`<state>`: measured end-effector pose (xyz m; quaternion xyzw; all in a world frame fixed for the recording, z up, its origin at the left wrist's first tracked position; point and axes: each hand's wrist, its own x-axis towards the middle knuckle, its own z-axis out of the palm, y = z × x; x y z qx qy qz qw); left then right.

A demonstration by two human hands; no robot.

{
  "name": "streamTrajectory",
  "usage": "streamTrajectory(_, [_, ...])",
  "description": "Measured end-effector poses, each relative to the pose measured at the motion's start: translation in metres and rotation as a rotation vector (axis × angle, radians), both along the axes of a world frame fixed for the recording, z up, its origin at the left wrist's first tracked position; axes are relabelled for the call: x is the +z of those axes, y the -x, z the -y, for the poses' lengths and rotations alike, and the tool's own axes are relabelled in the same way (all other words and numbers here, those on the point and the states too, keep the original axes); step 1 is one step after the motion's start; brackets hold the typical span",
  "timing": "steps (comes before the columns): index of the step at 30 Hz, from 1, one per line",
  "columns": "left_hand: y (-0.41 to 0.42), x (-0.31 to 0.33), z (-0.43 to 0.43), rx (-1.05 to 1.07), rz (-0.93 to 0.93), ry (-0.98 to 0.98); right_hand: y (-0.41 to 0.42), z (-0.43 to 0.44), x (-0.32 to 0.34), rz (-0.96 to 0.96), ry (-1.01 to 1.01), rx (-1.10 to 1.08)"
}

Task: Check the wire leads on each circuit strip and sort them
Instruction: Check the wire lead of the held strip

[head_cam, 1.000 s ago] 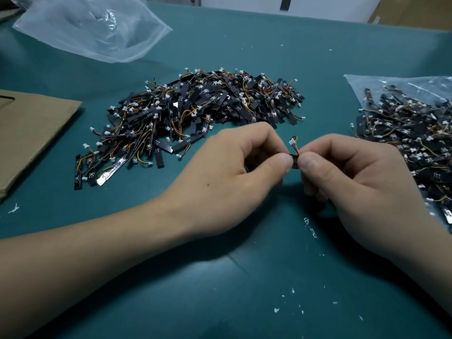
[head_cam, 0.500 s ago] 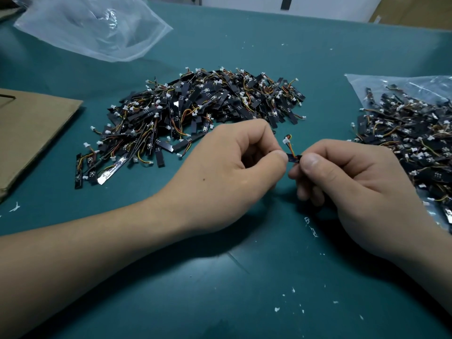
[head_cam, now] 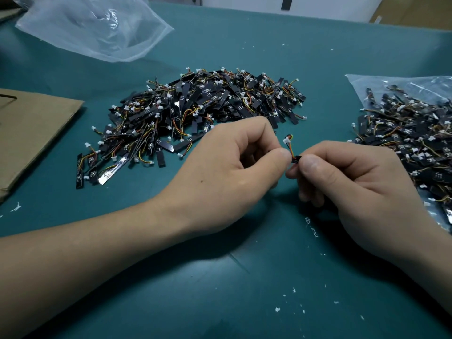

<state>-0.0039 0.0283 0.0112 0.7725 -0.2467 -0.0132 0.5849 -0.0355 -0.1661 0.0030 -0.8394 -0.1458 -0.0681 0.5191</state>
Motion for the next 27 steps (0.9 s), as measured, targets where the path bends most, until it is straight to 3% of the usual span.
streamTrajectory(27, [-0.0001,-0.0024,-0.0010,-0.041,0.027,-0.026,-0.0005,0.0025,-0.0009,-0.010,-0.073,0.037])
